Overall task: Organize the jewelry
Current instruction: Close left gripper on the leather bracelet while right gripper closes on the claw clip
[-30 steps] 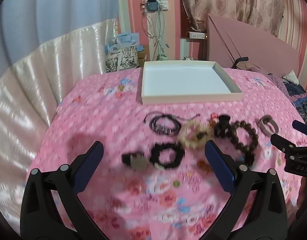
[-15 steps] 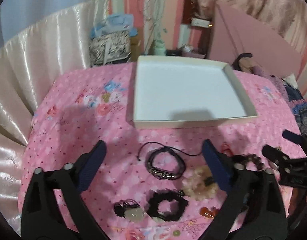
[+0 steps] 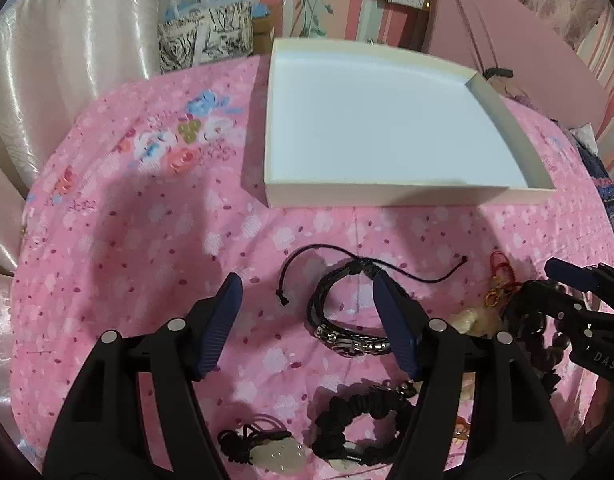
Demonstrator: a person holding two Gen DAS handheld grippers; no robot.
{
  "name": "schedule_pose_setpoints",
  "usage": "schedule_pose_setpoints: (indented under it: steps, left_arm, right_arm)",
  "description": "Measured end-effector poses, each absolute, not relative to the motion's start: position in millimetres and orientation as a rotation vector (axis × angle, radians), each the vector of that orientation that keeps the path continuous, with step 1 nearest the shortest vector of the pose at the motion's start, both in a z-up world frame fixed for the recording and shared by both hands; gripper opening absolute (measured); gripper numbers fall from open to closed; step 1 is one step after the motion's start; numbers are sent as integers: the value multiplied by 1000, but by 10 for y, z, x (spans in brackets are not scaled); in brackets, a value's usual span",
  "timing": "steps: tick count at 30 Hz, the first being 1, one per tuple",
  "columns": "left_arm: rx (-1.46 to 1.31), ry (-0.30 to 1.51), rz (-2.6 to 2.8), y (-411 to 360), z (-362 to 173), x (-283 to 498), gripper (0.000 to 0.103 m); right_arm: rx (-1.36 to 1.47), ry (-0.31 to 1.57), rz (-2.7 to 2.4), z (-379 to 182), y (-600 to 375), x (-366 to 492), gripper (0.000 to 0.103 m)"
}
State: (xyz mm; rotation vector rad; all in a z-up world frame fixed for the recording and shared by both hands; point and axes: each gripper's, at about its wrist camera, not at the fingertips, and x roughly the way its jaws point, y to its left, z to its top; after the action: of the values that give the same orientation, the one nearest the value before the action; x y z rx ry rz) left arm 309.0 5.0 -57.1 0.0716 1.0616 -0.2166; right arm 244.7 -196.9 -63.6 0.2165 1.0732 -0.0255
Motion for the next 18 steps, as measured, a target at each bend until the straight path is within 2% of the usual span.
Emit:
schedule_pose_setpoints:
  steps: [1, 3, 5, 7, 12, 13, 18]
  left_arm:
    - [77, 1073, -218, 37, -610, 3113, 65]
    - [84, 1094, -218, 16, -677, 3146, 59]
    - [95, 1103, -205, 3, -734, 3170, 59]
    - [101, 1108, -199, 5, -769, 3185, 59]
    - [112, 1125, -211, -29, -828, 3185, 56]
    - [115, 1127, -211, -38, -834, 3183, 56]
    - [116, 1128, -208, -57, -862, 3199, 54]
  right_arm:
    - [219, 1078, -18, -661, -1975, 2453, 41]
    - [235, 1075, -6, -682, -1984, 2471, 41]
    - [232, 1069, 3, -681, -1989, 2478, 39]
    - [236, 1064, 16, -673, -1988, 2471, 30]
    - [251, 1054, 43, -670, -1990, 2451, 23]
    - [255, 1051, 47, -666, -1991, 2442, 19]
    - [260, 1038, 49, -647, -2010, 2402, 17]
